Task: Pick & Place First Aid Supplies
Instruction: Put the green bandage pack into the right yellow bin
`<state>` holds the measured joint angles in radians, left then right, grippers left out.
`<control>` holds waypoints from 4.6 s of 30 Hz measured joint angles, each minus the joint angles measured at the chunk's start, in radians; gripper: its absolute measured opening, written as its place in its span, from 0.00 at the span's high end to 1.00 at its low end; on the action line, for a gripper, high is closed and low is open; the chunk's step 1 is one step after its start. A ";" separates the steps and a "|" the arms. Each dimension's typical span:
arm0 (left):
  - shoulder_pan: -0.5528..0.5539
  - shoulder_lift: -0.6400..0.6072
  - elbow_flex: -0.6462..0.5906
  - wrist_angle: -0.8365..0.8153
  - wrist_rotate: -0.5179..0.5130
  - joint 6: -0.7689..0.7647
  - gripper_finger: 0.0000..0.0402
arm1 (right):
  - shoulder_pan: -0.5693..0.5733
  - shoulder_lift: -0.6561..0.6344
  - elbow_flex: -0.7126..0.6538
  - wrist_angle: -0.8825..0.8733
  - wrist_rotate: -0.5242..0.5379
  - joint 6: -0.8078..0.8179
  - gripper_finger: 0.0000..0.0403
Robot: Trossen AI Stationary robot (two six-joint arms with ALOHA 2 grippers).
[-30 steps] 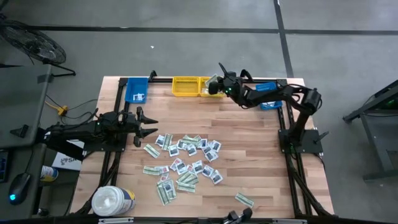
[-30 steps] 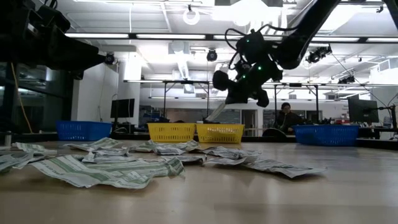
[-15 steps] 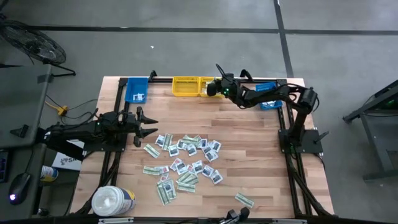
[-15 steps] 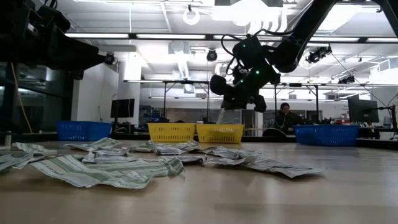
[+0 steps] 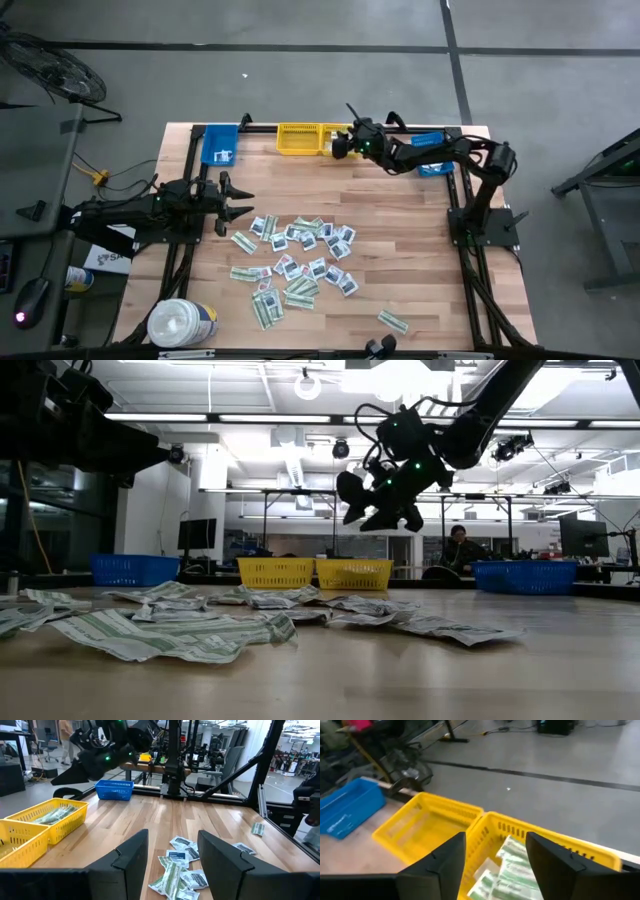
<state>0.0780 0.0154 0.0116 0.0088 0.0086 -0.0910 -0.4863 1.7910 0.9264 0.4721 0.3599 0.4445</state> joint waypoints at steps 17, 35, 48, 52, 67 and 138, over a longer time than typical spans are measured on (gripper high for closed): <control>0.000 0.000 0.000 0.000 0.000 0.000 0.57 | 0.149 -0.195 0.000 -0.354 0.027 -0.202 0.48; 0.000 0.000 0.000 0.000 0.000 0.000 0.57 | 0.624 -0.429 0.000 -1.156 -0.083 0.160 0.48; 0.000 0.000 0.000 0.000 0.000 0.000 0.57 | 0.848 -0.418 0.000 -1.192 -0.358 0.451 0.48; 0.000 0.000 0.000 0.000 0.000 0.000 0.57 | 0.923 -0.359 0.000 -1.172 -0.437 0.517 0.48; 0.000 0.000 0.000 0.000 0.000 0.000 0.57 | 1.167 -0.160 0.000 -0.914 -0.771 1.079 0.50; 0.000 0.000 0.000 0.000 0.000 0.000 0.57 | 1.363 -0.001 -0.008 -0.650 -0.162 1.517 0.63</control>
<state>0.0780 0.0154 0.0116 0.0087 0.0085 -0.0912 0.8772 1.7902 0.9184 -0.1777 0.1977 1.9611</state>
